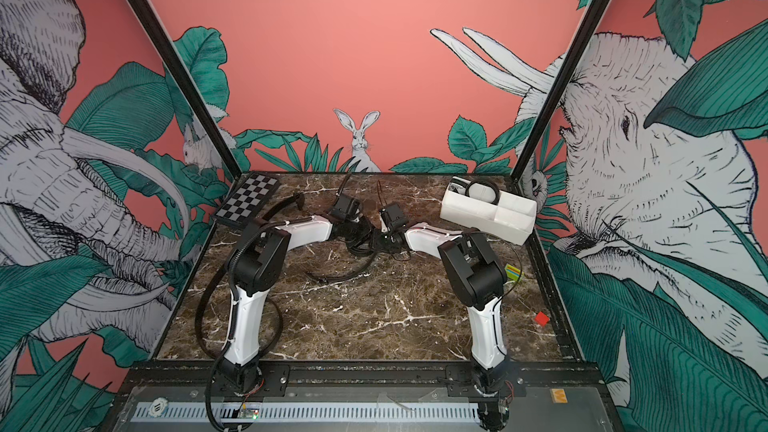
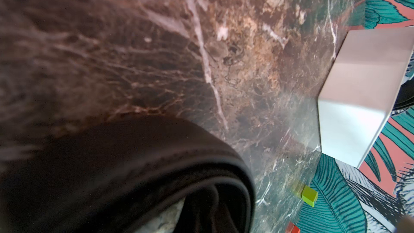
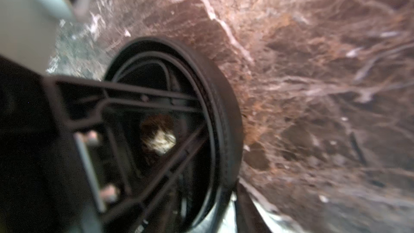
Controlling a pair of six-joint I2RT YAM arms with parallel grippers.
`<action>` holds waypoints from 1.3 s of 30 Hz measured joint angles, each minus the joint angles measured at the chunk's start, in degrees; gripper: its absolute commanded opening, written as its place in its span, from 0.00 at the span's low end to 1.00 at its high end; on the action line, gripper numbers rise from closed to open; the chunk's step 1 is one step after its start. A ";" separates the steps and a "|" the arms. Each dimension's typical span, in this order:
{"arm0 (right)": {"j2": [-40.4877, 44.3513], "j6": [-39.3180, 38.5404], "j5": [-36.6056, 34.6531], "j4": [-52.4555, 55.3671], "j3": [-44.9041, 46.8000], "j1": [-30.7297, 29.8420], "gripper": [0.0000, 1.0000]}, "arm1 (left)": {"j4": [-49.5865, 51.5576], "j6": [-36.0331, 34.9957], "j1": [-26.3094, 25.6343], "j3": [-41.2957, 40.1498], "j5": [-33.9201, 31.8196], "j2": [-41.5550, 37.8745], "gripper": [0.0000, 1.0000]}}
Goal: Place the belts into the storage roll
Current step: Roll the belt at the center of the board.
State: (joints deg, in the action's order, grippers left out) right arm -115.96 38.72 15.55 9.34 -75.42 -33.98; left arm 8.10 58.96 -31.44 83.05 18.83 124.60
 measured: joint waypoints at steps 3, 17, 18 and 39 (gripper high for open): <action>0.09 0.72 -1.51 0.70 -0.35 -0.48 0.15 | -0.42 0.02 0.00 -0.33 0.02 -0.15 0.07; -0.85 0.92 -3.96 6.64 -3.98 -0.76 0.00 | 3.48 0.00 0.52 -2.56 0.50 -4.72 0.61; -0.85 0.92 -4.04 6.64 -3.98 -0.79 0.00 | 4.24 -0.09 0.52 -2.62 0.37 -5.11 0.65; -0.31 -0.57 -4.44 6.64 -3.19 -0.85 0.00 | 9.05 -0.31 1.90 -8.46 -3.26 -24.57 0.99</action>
State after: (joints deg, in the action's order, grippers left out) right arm -116.27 38.15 11.11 15.99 -78.61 -34.83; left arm 17.15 58.65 -29.54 74.59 15.57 100.03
